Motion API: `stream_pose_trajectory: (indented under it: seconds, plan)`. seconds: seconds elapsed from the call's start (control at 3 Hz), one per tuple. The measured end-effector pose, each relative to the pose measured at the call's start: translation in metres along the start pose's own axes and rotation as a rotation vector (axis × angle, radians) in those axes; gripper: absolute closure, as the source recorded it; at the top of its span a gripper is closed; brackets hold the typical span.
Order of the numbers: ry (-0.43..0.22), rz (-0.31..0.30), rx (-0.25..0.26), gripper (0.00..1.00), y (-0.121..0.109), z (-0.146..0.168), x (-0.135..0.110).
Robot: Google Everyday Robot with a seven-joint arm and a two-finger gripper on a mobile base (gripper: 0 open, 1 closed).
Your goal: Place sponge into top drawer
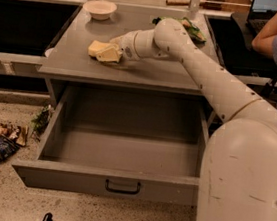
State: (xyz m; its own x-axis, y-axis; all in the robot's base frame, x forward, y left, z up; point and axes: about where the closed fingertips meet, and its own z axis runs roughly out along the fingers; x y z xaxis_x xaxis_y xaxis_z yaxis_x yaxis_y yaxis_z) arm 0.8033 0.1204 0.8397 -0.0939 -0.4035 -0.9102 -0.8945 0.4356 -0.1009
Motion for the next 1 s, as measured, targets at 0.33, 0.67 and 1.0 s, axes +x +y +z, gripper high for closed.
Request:
stream_pose_trajectory:
  seconds: [0.33, 0.67, 1.0]
  plan:
    - [-0.065, -0.042, 0.008, 0.89, 0.006, -0.027, -0.026]
    - [-0.086, -0.105, 0.041, 1.0, 0.016, -0.062, -0.05]
    - [-0.086, -0.108, 0.042, 1.0, 0.017, -0.064, -0.052]
